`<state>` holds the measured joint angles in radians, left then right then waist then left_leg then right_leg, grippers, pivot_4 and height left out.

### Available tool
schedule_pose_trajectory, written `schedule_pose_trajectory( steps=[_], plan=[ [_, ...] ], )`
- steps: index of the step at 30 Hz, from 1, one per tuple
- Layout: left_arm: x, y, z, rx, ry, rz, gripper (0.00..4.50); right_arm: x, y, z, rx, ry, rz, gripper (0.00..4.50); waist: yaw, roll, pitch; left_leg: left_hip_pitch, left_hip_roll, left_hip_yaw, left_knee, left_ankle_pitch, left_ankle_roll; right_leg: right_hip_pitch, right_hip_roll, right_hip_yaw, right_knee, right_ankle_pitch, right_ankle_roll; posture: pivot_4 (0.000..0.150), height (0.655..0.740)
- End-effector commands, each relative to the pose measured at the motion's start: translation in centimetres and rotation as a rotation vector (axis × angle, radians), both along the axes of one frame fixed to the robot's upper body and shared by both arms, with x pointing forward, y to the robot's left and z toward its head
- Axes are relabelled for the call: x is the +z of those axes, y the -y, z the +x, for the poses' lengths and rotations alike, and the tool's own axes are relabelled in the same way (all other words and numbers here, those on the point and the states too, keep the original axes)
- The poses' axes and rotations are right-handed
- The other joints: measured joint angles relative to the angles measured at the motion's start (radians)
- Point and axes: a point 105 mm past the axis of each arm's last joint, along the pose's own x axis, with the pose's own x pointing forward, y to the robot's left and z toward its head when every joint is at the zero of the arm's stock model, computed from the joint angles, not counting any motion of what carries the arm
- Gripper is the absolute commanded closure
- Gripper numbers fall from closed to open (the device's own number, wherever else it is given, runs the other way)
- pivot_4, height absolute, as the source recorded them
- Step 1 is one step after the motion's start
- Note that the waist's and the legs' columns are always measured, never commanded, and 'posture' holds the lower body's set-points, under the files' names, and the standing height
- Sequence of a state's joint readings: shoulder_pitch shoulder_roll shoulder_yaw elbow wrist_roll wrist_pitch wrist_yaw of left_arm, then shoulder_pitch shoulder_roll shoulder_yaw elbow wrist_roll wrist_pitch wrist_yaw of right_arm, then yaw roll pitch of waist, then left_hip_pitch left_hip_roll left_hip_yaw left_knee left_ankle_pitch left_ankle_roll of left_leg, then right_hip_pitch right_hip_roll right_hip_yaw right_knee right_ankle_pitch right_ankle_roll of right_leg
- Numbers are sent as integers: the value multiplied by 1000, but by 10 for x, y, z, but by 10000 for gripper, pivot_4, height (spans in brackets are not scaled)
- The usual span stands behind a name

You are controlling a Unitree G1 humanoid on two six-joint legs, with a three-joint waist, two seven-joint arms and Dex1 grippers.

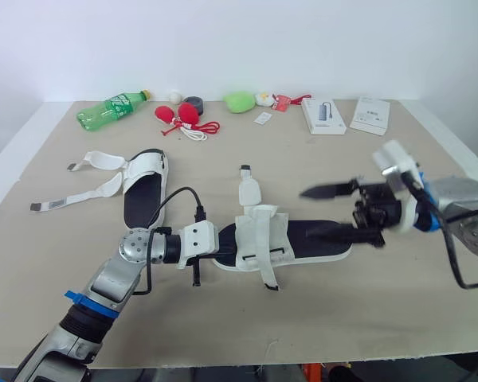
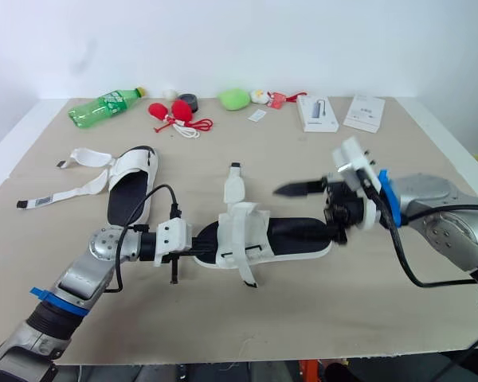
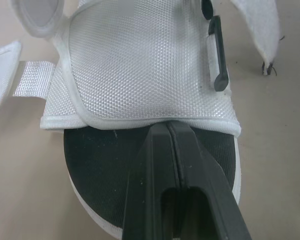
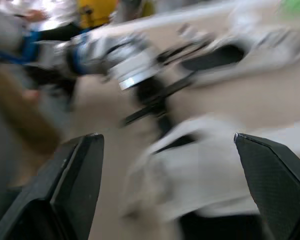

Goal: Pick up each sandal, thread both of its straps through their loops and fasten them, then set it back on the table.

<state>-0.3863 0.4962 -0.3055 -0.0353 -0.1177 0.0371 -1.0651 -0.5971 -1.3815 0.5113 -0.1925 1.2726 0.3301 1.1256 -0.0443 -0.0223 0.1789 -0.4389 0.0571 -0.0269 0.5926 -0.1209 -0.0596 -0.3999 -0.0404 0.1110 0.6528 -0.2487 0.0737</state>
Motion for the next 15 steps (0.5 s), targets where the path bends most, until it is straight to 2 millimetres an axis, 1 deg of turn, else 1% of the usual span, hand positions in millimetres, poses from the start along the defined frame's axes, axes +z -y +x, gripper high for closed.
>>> schedule_pose_trajectory(
  steps=[1,3,7,10,15],
  plan=[
    [-3,4,-2,-31,-7,8,45000,-17,-11,-22,23,-81,-77,421,1,0,0,-1,0,1,0,0,0,-1,0,0,0,0,0,1500,7400],
    [-3,5,-2,-36,-7,6,45000,-35,-11,-27,0,-105,-135,421,3,0,0,-2,-1,1,1,0,0,-2,0,0,0,0,1,1500,7400],
    [-3,7,-2,-48,-8,3,45000,-53,-10,-25,-71,-128,-171,421,4,0,0,-3,-1,1,4,0,0,-3,0,0,0,1,2,1500,7400],
    [-2,8,-1,-49,-7,-2,45000,-60,-10,-23,-100,-136,-182,421,4,0,0,-4,-1,1,7,0,0,-3,0,0,0,2,3,1500,7400],
    [1,9,4,-30,11,-21,45000,-70,-22,-15,-167,-165,-157,421,4,-1,0,-4,-1,1,8,0,0,-2,0,0,0,2,4,1500,7400]
  ],
)
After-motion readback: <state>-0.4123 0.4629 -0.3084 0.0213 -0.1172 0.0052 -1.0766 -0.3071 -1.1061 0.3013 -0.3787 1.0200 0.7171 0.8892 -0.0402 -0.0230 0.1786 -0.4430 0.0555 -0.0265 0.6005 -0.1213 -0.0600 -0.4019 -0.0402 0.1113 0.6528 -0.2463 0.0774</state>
